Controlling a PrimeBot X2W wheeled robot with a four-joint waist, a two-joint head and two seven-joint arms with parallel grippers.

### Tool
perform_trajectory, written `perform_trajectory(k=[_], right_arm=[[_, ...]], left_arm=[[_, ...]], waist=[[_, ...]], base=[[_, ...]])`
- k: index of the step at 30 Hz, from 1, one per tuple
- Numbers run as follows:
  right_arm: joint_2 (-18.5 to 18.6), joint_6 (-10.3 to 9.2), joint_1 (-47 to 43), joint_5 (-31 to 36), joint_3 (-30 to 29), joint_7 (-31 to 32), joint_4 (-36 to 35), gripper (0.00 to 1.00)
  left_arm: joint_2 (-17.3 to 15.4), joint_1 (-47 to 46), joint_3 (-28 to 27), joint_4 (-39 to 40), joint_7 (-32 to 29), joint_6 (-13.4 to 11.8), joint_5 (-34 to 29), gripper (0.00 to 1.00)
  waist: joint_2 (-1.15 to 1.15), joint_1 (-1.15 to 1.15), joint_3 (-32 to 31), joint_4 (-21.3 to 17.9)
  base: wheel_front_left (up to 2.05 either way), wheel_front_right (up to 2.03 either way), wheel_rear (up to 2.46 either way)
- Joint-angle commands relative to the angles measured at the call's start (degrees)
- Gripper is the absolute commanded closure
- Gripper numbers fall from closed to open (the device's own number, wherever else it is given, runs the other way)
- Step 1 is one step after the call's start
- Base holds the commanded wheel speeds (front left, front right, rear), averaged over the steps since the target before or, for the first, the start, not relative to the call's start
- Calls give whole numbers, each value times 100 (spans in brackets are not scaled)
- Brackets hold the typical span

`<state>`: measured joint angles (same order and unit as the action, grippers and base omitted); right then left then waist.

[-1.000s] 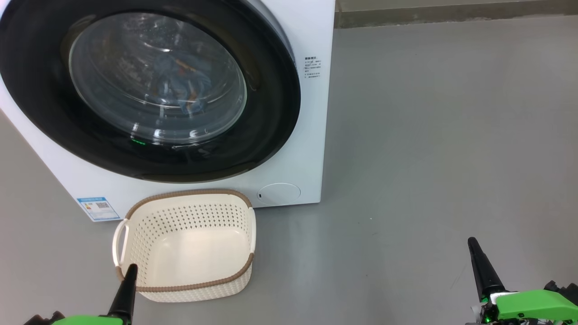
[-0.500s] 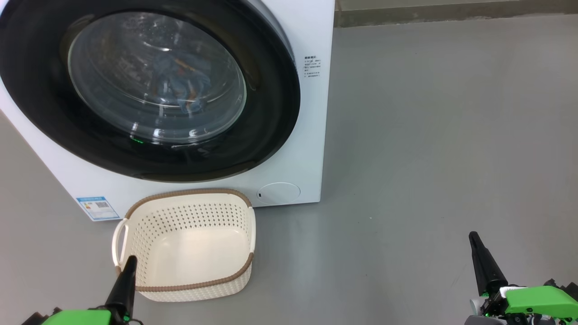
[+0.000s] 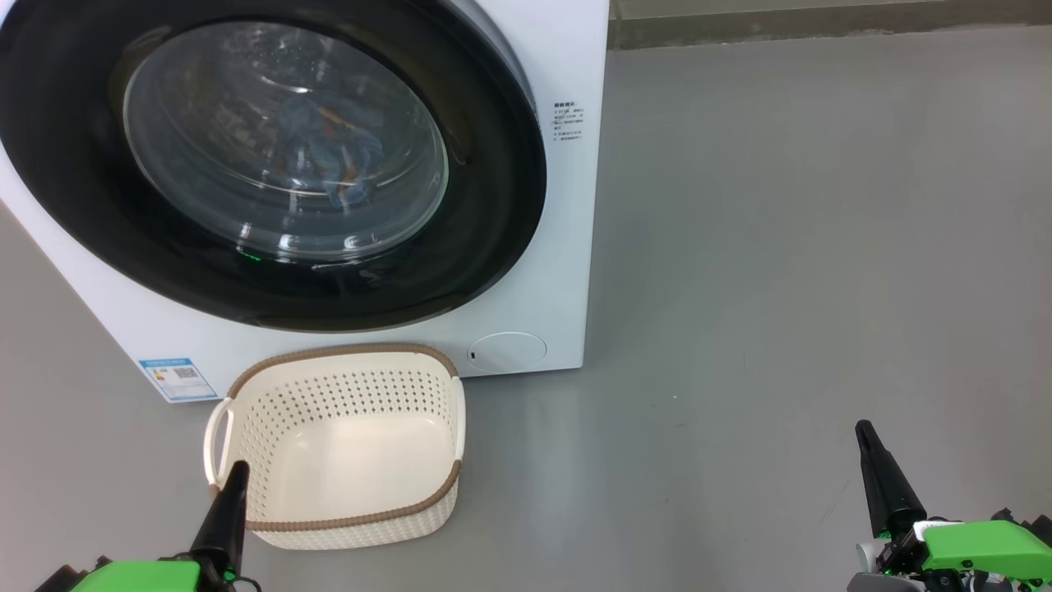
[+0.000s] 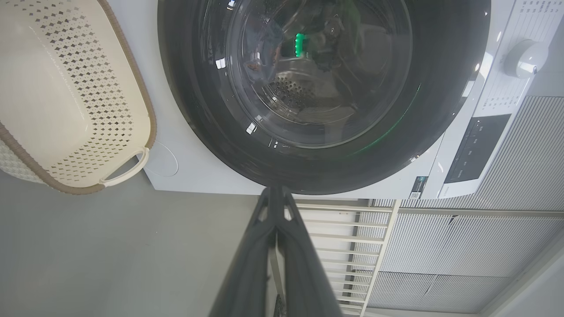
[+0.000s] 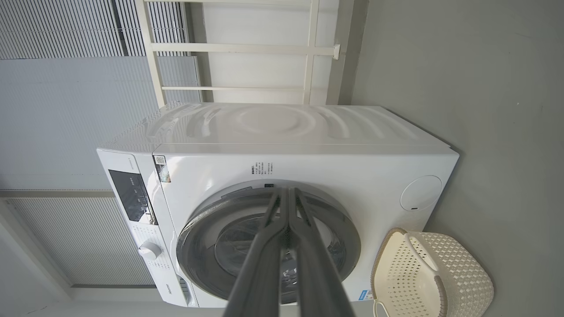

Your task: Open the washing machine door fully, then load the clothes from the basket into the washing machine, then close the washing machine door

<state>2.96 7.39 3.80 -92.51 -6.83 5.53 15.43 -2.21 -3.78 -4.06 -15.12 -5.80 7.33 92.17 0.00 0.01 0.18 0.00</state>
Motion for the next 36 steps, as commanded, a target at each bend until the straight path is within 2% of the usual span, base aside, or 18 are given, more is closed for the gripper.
perform_trajectory(k=[1,36], right_arm=[[46,10,231,-25,103,38,-145,100],[24,10,234,1,72,62,-143,100]], left_arm=[[-107,-237,-194,109,-27,15,43,100],[-91,-239,-217,108,-46,15,23,100]], waist=[[0,0,0,0],[0,0,0,0]], base=[[0,0,0],[0,0,0]])
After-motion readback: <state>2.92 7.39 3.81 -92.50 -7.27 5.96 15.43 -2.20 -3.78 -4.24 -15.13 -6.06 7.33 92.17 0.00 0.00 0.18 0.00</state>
